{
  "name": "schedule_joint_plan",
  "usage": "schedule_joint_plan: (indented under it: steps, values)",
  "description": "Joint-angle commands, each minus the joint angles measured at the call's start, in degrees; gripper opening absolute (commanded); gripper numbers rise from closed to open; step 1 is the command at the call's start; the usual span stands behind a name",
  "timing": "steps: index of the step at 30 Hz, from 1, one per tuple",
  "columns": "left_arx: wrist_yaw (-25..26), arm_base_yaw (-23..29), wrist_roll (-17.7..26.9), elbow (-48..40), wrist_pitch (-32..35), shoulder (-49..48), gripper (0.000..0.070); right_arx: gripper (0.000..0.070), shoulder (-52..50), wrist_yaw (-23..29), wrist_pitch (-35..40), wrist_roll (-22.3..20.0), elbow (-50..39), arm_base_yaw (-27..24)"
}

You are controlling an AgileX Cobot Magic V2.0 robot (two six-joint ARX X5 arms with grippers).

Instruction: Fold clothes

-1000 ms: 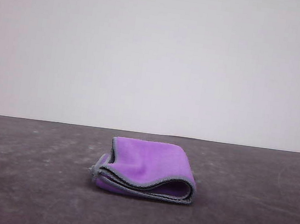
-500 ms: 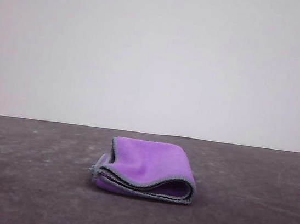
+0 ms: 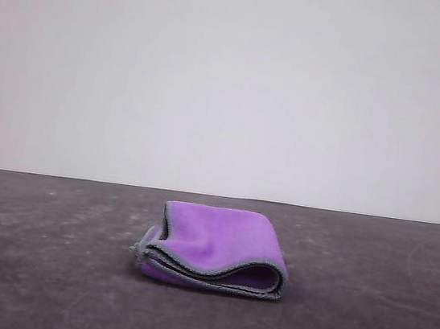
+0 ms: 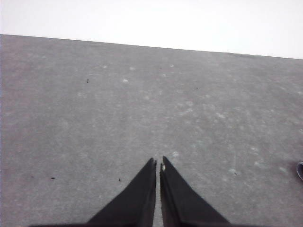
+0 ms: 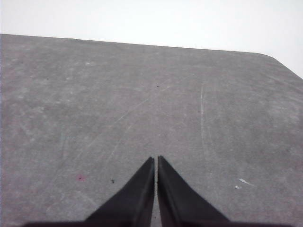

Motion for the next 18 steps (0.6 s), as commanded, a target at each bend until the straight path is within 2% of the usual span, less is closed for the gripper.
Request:
schedule_joint_plan:
  steps: [1, 18]
  values:
    - [-0.15, 0.00, -0.14, -0.98, -0.52, -0.04, 0.0000, 0.0007, -0.04, 0.05, 0.80, 0.55, -0.21, -0.13]
    - [-0.15, 0.00, -0.15, -0.98, -0.52, -0.04, 0.0000, 0.0007, -0.04, 0.05, 0.80, 0.57, -0.21, -0.13]
